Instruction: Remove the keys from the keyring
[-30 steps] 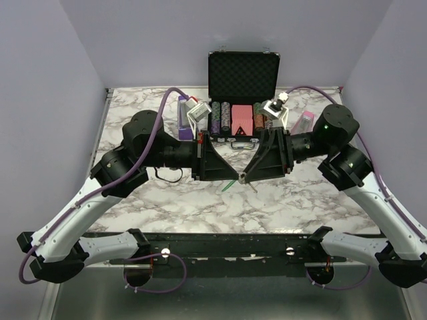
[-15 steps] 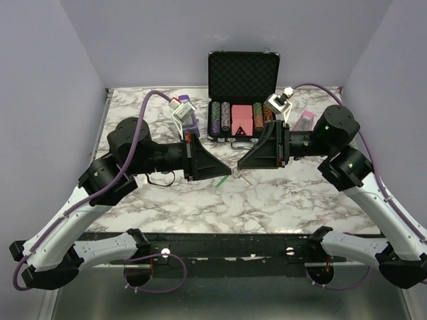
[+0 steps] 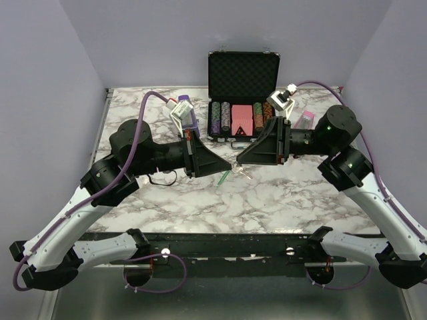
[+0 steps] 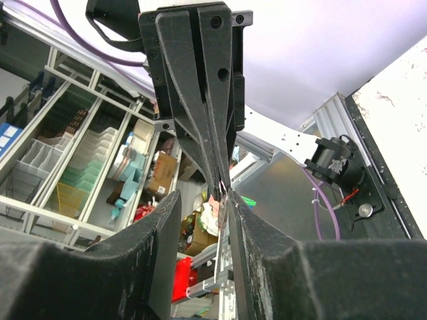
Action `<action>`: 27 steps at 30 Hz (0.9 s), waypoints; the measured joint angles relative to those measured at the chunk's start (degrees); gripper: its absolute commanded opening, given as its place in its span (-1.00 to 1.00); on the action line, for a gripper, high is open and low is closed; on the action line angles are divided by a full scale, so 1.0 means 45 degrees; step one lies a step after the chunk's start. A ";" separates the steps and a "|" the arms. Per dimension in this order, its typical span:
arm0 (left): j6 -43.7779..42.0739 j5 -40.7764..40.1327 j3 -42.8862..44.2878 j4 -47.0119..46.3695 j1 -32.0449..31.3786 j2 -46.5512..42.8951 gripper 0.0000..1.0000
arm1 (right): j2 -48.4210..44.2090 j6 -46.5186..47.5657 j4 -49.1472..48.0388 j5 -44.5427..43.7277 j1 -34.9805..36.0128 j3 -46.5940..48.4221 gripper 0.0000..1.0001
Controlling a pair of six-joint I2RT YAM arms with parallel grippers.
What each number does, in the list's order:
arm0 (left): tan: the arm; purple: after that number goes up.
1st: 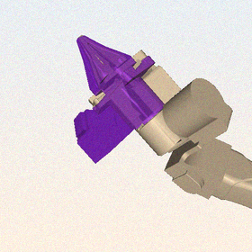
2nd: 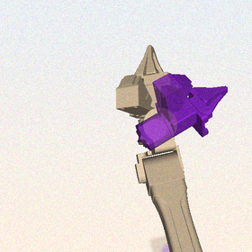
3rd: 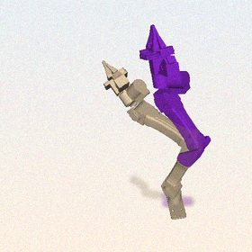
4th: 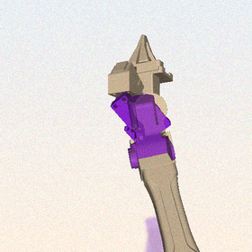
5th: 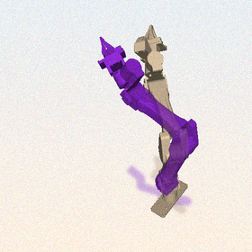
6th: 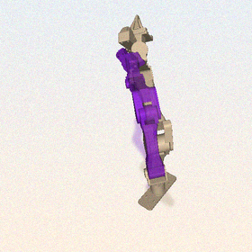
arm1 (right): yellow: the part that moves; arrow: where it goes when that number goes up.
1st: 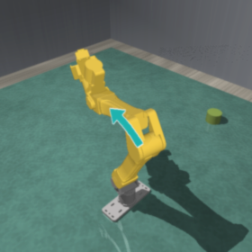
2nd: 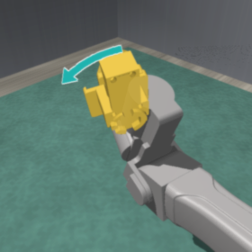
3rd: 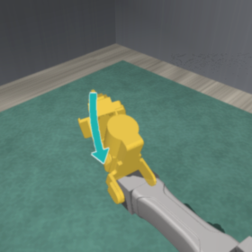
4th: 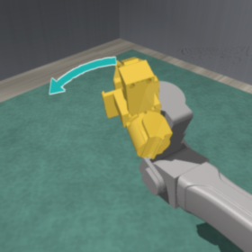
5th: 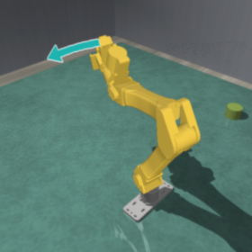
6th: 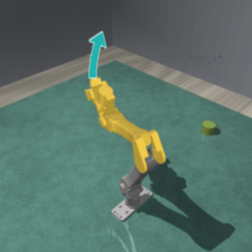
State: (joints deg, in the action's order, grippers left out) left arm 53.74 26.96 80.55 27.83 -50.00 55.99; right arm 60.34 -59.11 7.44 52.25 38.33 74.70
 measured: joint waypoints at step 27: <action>0.0321 -0.1622 0.0000 -0.0772 0.0000 0.0049 -1.00 | 0.0000 0.0058 0.0000 -0.1175 0.0000 0.0000 -0.30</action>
State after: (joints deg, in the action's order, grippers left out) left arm 55.18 19.66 80.55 24.36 -50.00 56.21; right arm 60.34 -58.85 7.44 46.96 38.33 74.70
